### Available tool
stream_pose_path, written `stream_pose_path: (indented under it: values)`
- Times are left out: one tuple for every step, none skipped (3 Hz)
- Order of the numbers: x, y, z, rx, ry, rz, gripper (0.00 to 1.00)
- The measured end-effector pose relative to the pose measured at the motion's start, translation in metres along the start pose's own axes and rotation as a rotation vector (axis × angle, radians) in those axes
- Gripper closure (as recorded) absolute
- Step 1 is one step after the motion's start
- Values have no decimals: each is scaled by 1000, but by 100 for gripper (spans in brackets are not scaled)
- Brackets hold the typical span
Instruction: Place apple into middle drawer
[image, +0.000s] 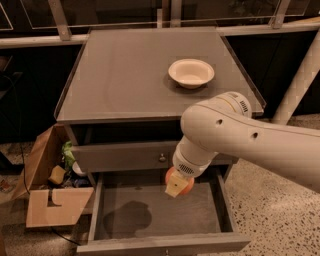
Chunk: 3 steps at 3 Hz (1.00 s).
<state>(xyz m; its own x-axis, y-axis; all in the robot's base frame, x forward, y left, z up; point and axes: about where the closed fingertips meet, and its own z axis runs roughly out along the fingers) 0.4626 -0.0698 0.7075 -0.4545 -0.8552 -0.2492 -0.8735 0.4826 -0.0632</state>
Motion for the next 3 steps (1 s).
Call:
stream_pose_path:
  values:
    - [2,4,7,-11,-7,9,100]
    - [16,14,50,-34,23,39,100]
    - [33,19,96,-60,58,98,100]
